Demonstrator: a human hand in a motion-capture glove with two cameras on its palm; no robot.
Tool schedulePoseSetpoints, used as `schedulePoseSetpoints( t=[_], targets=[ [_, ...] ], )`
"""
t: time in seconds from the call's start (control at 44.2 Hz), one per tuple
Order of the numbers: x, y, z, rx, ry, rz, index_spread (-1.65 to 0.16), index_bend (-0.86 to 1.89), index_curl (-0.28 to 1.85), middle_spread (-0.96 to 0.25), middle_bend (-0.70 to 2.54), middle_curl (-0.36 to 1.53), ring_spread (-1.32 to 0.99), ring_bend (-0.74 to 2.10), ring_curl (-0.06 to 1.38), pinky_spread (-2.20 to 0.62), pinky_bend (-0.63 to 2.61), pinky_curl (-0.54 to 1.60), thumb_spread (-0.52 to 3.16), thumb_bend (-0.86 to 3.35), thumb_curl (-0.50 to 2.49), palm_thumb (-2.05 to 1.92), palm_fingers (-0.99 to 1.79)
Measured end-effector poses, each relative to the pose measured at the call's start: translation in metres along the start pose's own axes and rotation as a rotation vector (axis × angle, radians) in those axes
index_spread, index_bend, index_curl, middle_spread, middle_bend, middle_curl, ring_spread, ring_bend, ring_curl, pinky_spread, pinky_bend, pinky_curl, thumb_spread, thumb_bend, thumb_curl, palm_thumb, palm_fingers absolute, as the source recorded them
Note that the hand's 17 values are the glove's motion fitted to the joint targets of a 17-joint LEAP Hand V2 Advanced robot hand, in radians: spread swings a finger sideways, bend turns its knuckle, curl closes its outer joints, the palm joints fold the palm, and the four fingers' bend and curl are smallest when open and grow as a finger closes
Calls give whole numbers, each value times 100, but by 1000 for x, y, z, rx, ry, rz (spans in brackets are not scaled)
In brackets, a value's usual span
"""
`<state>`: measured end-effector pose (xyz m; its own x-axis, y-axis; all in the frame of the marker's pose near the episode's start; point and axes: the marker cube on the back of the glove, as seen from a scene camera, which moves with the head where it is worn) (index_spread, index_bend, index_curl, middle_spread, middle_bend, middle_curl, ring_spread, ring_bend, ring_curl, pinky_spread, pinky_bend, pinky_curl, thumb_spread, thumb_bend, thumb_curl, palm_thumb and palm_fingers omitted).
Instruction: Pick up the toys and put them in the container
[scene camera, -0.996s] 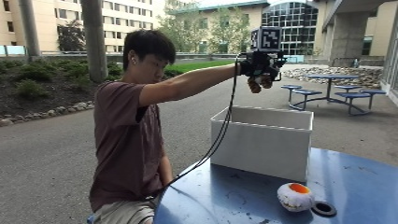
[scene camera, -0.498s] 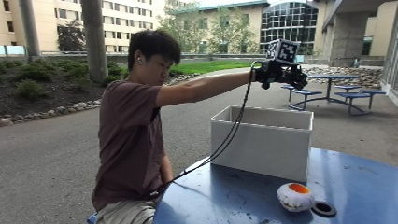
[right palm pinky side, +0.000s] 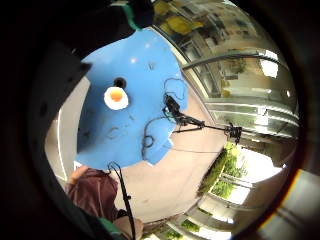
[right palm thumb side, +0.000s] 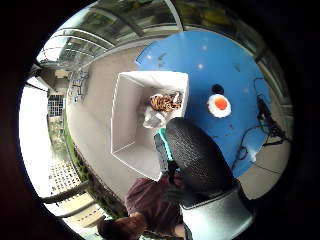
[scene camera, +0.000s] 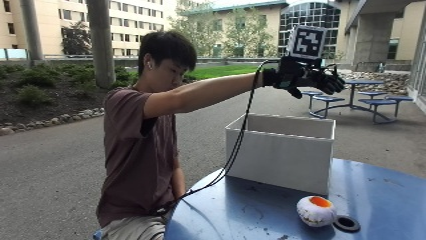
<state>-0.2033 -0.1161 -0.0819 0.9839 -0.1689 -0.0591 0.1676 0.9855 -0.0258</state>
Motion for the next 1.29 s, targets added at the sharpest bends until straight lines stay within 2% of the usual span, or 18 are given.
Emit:
schedulePoseSetpoints(
  t=[0.113,0.249,0.43,0.544,0.611,0.634,0.679,0.77,0.793,0.815,0.951,0.996,1.019,1.042,1.132,1.291],
  targets=[
    [47,-11,42,-38,27,-14,-16,4,16,2,14,48,-1,61,27,2,105,42,125,-3,37,-3,-30],
    [77,-39,119,-101,20,-36,-17,1,13,1,15,45,-1,60,27,3,105,40,128,-3,34,-3,-29],
    [61,-80,240,-171,-65,1,-18,3,11,1,14,41,-1,59,27,3,107,39,131,-2,33,-1,-25],
    [53,-88,297,-227,-83,2,-20,6,11,1,14,38,0,60,28,3,110,39,133,1,33,3,-21],
    [47,-91,329,-244,-67,18,-21,8,11,1,13,37,0,66,29,3,113,40,137,6,35,13,-12],
    [45,-92,337,-229,-67,20,-22,9,11,1,15,37,-2,72,31,1,115,40,139,10,36,20,-1],
    [41,-94,348,-154,-75,18,-22,20,13,-1,18,36,-11,89,33,-14,118,39,144,17,39,31,43],
    [38,-95,355,46,-107,4,-21,22,15,-6,24,38,-21,99,34,-29,115,34,148,22,41,42,76],
    [38,-95,355,78,-117,2,-20,28,17,-9,34,42,-22,101,36,-32,111,34,146,25,42,47,96],
    [39,-94,355,106,-129,1,-20,29,17,-11,37,42,-24,100,35,-34,109,33,146,26,43,50,104],
    [35,-91,346,205,-167,9,-19,48,27,-17,55,52,-30,105,42,-39,99,35,132,34,54,75,123],
    [33,-88,338,213,-179,-5,-18,66,34,-18,76,59,-29,113,46,-40,87,34,132,41,59,85,152],
    [32,-86,333,219,-197,-14,-17,66,34,-18,77,59,-30,114,46,-40,88,35,128,40,60,86,143],
    [30,-84,327,228,-221,-20,-17,77,38,-18,85,62,-30,116,47,-40,85,34,127,42,63,90,153],
    [27,-74,289,232,-294,-26,-17,89,44,-19,98,67,-30,121,50,-39,89,37,103,29,68,75,138],
    [24,-47,180,223,-281,-31,-21,103,54,-20,108,73,-33,129,55,-39,100,42,84,15,72,58,118]
  ],
)
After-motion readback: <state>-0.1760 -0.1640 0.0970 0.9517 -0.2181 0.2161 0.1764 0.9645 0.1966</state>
